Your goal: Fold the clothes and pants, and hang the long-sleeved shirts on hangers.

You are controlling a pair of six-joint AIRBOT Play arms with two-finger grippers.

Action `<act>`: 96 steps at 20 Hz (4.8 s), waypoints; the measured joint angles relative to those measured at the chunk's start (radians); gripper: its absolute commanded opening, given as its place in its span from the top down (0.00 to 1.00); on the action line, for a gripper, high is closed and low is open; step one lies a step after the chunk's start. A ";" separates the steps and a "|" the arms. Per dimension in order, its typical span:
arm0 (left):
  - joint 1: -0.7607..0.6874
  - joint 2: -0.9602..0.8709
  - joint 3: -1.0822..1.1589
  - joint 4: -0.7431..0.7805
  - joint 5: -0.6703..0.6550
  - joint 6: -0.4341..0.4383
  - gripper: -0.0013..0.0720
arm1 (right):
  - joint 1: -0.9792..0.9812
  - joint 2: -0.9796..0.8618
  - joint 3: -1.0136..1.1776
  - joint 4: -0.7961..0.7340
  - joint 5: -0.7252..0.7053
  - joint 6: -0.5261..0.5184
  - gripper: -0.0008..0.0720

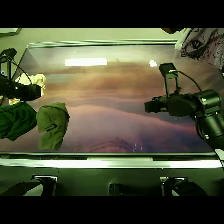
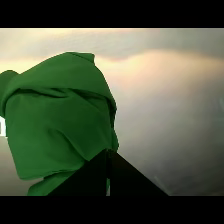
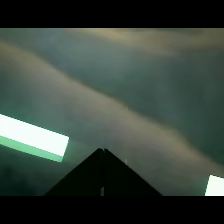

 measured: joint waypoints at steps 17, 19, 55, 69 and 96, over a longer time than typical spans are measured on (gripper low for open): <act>0.000 0.000 0.000 0.000 0.000 0.000 0.96 | 0.000 0.000 0.000 -0.003 0.000 0.000 0.95; 0.000 0.000 0.000 0.000 0.000 0.000 0.96 | 0.000 0.000 0.000 -0.003 0.000 0.000 0.95; -0.466 -0.288 -0.176 -0.420 0.410 0.121 0.95 | 0.000 0.096 0.000 -0.048 -0.189 0.024 0.66; -0.322 -0.230 -0.168 -0.420 0.290 0.028 0.07 | -0.412 0.011 -0.038 0.161 -0.125 0.141 0.31; -0.231 -0.192 -0.645 -0.684 0.352 0.142 0.07 | -0.226 -0.513 -0.074 0.856 0.093 -0.266 0.95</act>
